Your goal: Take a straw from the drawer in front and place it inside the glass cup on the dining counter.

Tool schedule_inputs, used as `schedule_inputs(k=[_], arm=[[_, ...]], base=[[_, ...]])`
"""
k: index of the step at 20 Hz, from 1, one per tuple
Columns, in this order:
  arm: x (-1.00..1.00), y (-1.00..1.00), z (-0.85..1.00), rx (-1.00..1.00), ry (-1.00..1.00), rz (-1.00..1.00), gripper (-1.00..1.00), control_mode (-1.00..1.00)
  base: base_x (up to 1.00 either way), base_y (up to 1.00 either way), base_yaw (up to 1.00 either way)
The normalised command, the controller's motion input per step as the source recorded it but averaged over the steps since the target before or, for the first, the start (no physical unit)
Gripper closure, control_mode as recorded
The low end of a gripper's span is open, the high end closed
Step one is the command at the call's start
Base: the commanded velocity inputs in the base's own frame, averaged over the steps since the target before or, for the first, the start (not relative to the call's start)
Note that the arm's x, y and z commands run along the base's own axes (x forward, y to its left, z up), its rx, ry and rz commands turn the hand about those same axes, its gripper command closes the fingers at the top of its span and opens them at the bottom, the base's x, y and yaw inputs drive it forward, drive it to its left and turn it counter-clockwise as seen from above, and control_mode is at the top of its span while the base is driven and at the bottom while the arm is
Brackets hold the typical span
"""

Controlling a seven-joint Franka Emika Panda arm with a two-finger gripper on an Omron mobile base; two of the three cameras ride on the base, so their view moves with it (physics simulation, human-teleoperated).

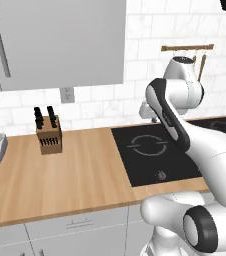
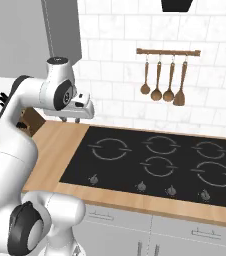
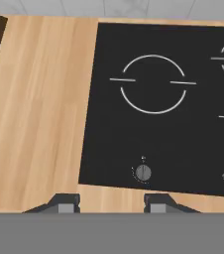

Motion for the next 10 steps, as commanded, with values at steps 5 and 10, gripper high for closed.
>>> schedule_inputs(k=[5, 10], arm=[[-0.01, 0.0, 0.0, 0.0, -0.01, 0.0, -1.0, 1.0], [0.0, 0.0, 0.0, 0.0, 0.0, 0.0, -1.0, 1.0]], base=[[-0.26, 0.0, 0.0], [-0.95, -0.1, 0.0]])
